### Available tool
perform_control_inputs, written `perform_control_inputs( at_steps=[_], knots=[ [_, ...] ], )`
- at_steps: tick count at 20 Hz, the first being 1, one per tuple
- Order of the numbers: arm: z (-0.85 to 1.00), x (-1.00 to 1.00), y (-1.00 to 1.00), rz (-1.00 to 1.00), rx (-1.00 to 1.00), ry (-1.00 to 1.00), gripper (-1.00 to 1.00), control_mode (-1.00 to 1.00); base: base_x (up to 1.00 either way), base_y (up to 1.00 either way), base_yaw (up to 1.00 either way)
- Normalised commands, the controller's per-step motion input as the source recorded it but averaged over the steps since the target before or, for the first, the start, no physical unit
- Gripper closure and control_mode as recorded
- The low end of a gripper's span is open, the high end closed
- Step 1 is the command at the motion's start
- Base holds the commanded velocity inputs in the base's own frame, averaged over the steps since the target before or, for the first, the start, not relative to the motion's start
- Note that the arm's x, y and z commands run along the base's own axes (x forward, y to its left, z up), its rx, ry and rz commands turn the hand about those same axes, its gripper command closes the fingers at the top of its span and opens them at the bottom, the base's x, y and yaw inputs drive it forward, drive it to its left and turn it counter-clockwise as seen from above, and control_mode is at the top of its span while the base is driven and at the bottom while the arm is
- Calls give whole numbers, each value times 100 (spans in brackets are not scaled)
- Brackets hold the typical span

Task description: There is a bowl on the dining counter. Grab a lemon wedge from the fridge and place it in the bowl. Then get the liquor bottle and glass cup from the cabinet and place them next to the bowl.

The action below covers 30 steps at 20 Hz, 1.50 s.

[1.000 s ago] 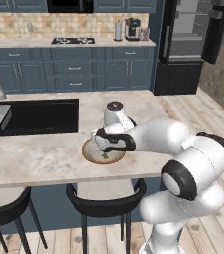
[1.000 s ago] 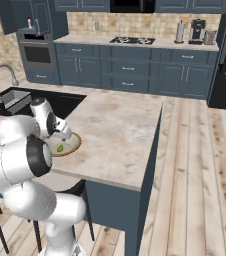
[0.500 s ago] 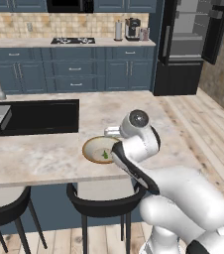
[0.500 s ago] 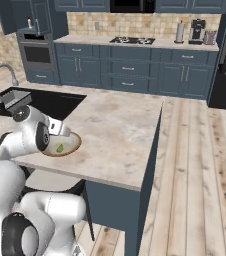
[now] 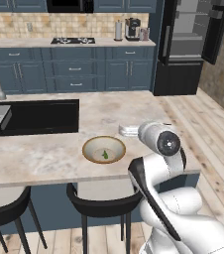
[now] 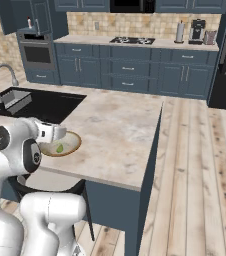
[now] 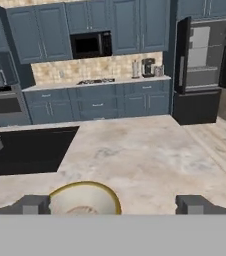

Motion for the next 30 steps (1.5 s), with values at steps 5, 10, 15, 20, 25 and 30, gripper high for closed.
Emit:
perform_control_inputs(
  at_steps=[5, 10, 15, 20, 25, 30],
  knots=[
    [63, -81, -30, 3, 5, -23, -100, -100, 0, 0, 0],
    [48, -79, -24, 4, 4, -18, -100, -100, 0, 0, 0],
    [8, -45, -9, 3, 0, -5, -100, -100, 0, 0, 0],
    [0, 0, 0, 1, 0, 1, -100, -100, 0, 0, 0],
    [-1, -1, 2, 0, 0, 0, -100, -100, 0, 0, 0],
    [-9, -22, 11, 0, -2, 0, -100, -100, 0, 0, 0]
  ],
)
